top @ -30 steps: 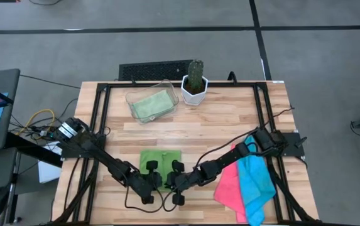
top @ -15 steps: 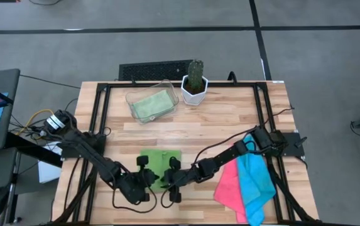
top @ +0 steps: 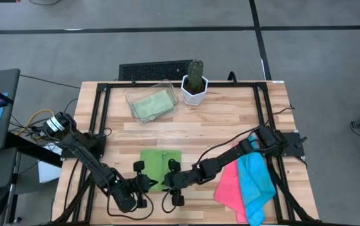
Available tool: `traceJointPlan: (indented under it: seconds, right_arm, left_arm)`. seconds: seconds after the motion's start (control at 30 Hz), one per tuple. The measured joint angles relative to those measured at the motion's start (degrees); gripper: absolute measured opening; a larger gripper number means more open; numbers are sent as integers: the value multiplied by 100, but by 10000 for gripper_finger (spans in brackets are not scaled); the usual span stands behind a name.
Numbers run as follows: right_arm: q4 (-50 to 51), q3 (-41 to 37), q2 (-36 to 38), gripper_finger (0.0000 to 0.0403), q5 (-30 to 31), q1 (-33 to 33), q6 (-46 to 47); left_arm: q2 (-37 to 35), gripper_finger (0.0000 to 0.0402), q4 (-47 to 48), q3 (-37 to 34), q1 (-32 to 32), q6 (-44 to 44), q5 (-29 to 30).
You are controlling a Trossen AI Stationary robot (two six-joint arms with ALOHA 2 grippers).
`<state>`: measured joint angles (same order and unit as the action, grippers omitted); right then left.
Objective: Fold microfiber towels
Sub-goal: Fold the green microfiber towel
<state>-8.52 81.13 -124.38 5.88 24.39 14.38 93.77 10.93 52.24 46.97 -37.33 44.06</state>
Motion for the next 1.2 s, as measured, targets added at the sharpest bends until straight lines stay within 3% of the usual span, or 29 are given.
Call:
traceJointPlan:
  seconds: [0.23, 0.37, 0.53, 0.7, 0.97, 1.2]
  right_arm:
    - [1346, 6, 800, 144, 600, -208, -1299]
    - [1623, 14, 785, 150, 319, -745, -1594]
    - [1679, 10, 380, 174, -213, -1292, -1898]
    - [1644, 10, 221, 187, -303, -1630, -2095]
    - [1604, 12, 221, 175, -701, -1747, -2344]
    - [1562, 12, 221, 164, -619, -1770, -2394]
  left_arm:
    - [1046, 0, -1738, -1, 83, 680, 184]
    - [1584, 0, -2090, -6, -9, 743, 139]
    - [1808, 0, -1986, -6, -56, 422, 101]
    - [1804, 0, -1900, -3, -64, 261, 103]
    - [1802, 0, -1720, -1, -83, 106, 73]
    - [1802, 0, -1709, -1, -84, 84, 70]
